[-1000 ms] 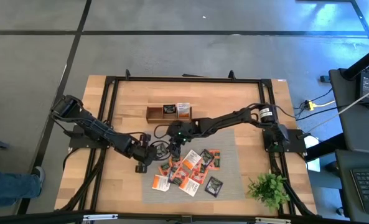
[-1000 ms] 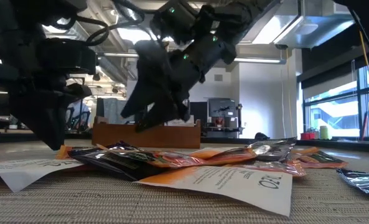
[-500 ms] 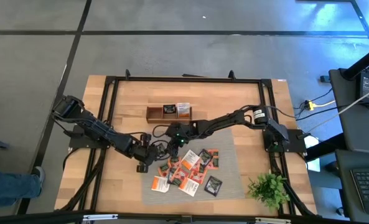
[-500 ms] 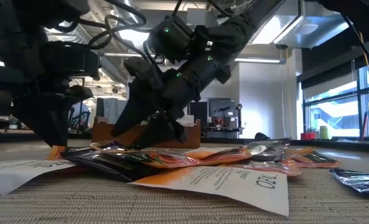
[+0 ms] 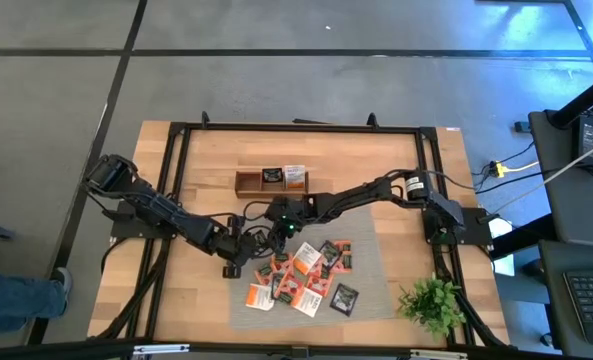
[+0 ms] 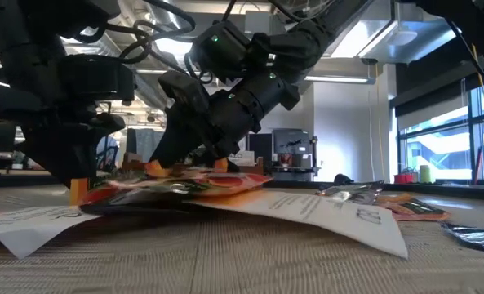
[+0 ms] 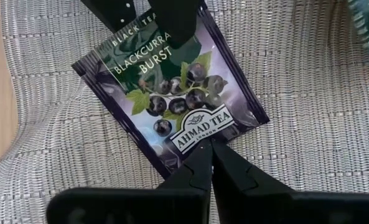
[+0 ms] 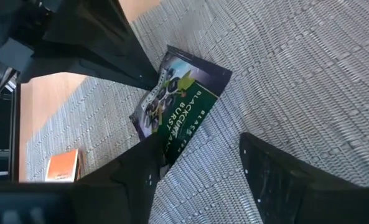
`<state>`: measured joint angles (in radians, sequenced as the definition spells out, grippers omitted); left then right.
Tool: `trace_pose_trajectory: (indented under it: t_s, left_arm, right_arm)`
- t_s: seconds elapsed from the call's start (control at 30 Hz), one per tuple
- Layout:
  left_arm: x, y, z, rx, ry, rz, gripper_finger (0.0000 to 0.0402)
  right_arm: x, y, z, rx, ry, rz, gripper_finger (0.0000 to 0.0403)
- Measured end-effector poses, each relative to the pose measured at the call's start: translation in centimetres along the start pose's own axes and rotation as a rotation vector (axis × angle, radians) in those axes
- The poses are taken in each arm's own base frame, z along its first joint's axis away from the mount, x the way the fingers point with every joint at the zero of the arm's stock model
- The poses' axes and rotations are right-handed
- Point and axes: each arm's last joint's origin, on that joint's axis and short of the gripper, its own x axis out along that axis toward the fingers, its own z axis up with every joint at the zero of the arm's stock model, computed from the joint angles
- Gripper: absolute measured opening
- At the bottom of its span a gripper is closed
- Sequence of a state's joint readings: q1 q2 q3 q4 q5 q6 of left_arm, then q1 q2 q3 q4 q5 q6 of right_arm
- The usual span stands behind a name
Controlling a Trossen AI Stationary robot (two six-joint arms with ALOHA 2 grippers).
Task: Pick & Place Tea
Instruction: Put the purple tea bag into the middle section of the wooden organizer
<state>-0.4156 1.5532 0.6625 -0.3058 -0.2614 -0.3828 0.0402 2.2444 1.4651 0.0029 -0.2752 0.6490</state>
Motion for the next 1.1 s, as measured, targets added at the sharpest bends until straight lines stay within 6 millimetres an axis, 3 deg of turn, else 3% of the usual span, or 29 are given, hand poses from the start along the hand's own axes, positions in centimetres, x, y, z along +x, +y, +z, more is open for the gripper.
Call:
trace_pose_trajectory:
  t_s: [0.67, 1.1]
  left_arm:
    - [0.0, 0.0, -0.1, -0.005, 0.007, -0.002, 0.0002]
    - [0.0, 0.0, -0.1, -0.014, 0.002, 0.003, 0.0003]
  right_arm:
    - [-0.9, 1.1, 0.7, -0.098, -0.026, 0.071, 0.0103]
    - [-0.2, 0.5, 0.4, -0.071, -0.015, 0.056, 0.0094]
